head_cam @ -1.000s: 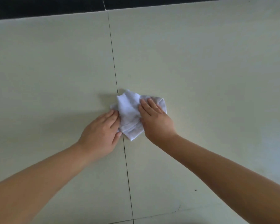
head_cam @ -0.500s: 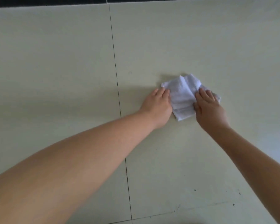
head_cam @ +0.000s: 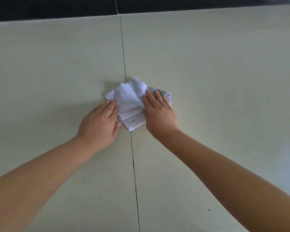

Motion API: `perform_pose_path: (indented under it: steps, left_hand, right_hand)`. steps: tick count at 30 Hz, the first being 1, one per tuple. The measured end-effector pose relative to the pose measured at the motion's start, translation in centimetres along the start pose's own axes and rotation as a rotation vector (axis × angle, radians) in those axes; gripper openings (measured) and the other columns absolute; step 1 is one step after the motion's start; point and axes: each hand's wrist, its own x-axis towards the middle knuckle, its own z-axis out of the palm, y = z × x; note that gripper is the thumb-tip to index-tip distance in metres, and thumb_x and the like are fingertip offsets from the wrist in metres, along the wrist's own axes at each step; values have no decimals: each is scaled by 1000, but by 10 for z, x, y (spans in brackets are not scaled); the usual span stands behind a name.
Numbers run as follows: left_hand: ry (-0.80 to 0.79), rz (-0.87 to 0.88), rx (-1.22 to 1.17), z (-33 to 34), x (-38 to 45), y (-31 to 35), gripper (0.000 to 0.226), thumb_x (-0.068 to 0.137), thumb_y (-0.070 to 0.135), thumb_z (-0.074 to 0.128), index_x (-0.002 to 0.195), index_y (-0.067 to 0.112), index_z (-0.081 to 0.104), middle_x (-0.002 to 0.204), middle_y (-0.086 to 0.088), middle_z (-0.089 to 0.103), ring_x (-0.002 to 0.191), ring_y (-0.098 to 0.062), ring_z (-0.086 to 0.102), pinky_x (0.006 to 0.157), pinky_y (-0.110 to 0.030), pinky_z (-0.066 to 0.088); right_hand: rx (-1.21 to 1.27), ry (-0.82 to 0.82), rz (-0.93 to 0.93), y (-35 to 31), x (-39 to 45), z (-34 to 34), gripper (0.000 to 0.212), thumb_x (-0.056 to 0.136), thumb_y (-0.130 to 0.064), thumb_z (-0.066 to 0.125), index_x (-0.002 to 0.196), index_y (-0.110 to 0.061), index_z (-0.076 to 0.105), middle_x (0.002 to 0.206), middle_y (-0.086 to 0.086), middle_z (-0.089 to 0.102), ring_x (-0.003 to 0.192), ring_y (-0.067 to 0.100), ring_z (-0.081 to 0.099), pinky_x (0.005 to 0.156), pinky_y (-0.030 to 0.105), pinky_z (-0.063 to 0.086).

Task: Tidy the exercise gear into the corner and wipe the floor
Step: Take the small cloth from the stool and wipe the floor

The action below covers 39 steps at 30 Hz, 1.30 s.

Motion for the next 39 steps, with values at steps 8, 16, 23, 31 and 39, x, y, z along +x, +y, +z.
perform_pose_path:
  steps: [8, 16, 23, 31, 39]
  left_hand:
    - [64, 224, -82, -31, 71, 80, 51, 101, 23, 28, 144, -4, 31, 154, -18, 26, 145, -25, 25, 117, -30, 20]
    - [135, 50, 4, -58, 172, 58, 39, 101, 17, 32, 135, 1, 44, 142, -15, 41, 134, -29, 37, 107, -37, 32]
    - [75, -165, -30, -41, 145, -44, 37, 100, 19, 31, 125, -2, 50, 137, -17, 45, 130, -30, 43, 101, -40, 39]
    - [197, 6, -126, -4, 57, -59, 61, 81, 26, 26, 101, -18, 64, 112, -36, 63, 102, -51, 63, 77, -56, 53]
    - [170, 417, -23, 16, -28, 10, 51, 78, 23, 36, 91, -7, 75, 96, -20, 74, 88, -33, 74, 69, -44, 59]
  right_hand:
    - [-188, -21, 258, 86, -30, -33, 42, 83, -10, 42, 117, 5, 62, 126, 20, 61, 115, 38, 60, 97, 55, 43]
    - [-192, -128, 255, 121, 102, -71, 47, 100, -12, 28, 146, -3, 21, 158, 12, 12, 145, 31, 13, 115, 40, 16]
    - [-143, -173, 93, 28, 163, -52, 57, 97, -13, 36, 149, -10, 13, 158, 7, 7, 145, 30, 9, 116, 41, 17]
    - [-16, -171, 31, -15, 82, -26, 51, 99, -16, 34, 148, -15, 20, 159, -2, 11, 148, 20, 6, 119, 32, 11]
    - [-137, 29, -123, 12, -77, 6, 31, 75, -13, 54, 98, -6, 74, 107, 9, 73, 100, 30, 70, 78, 41, 59]
